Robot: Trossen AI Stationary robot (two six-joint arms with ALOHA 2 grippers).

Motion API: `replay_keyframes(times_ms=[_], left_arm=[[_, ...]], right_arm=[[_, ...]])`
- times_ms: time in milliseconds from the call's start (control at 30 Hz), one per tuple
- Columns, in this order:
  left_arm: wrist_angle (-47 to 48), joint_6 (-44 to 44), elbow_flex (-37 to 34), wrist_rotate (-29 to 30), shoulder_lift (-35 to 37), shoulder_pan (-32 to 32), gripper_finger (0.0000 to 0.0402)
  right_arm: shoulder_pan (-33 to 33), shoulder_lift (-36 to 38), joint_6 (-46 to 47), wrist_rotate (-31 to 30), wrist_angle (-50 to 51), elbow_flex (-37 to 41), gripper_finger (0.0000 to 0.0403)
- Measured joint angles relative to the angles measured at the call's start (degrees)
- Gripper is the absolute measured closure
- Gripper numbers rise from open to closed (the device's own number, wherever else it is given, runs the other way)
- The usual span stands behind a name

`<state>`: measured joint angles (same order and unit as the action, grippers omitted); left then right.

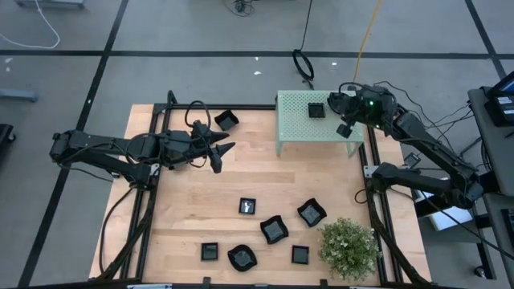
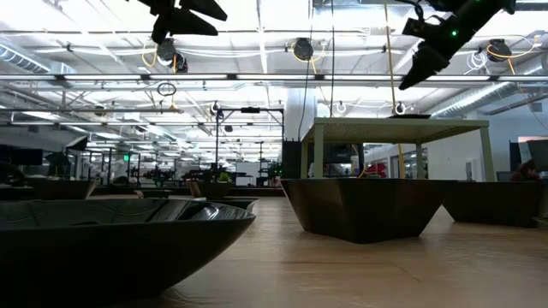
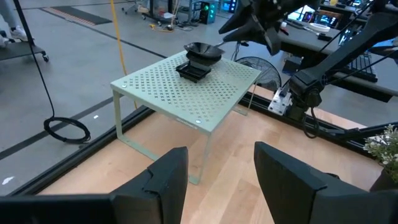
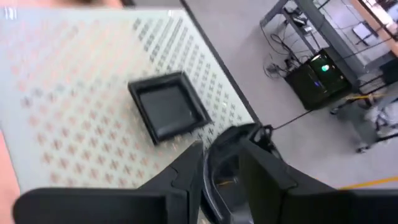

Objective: Pick & Place Mini shaped plates
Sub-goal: Stack the black leaf-shaped plate on top of the leaf-shaped plate on the shelf

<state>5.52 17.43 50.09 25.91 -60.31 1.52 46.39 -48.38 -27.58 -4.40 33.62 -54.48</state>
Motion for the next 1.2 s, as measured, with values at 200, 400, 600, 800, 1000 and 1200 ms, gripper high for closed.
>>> replay_keyframes(times_ms=[200, 400, 600, 800, 1000, 1200], left_arm=[[0.0, 0.0, 0.0, 0.0, 0.0, 0.0, 0.0213], [0.0, -0.7, 0.0, 0.0, 0.0, 0.0, 0.0213], [0.3, -0.6, 0.0, 0.0, 0.0, 0.0, 0.0213], [0.3, -0.5, 0.0, 0.0, 0.0, 0.0, 0.0213], [0.3, -0.5, 0.0, 0.0, 0.0, 0.0, 0.0213], [0.3, -0.5, 0.0, 0.0, 0.0, 0.0, 0.0213]], right_arm=[[0.0, -3.2, 15.1, -2.9, -0.4, 0.0, 0.0302], [0.0, -7.8, 23.8, -2.9, -3.4, 0.0, 0.0257], [0.0, -10.3, 28.2, -3.4, -6.5, 0.0, 0.0207], [0.0, -13.0, 28.3, -9.0, -6.0, 0.0, 0.0196], [0.0, -13.6, 27.3, -9.1, -6.0, 0.0, 0.0201], [0.0, -13.6, 24.9, -9.1, -5.4, 0.0, 0.0241]])
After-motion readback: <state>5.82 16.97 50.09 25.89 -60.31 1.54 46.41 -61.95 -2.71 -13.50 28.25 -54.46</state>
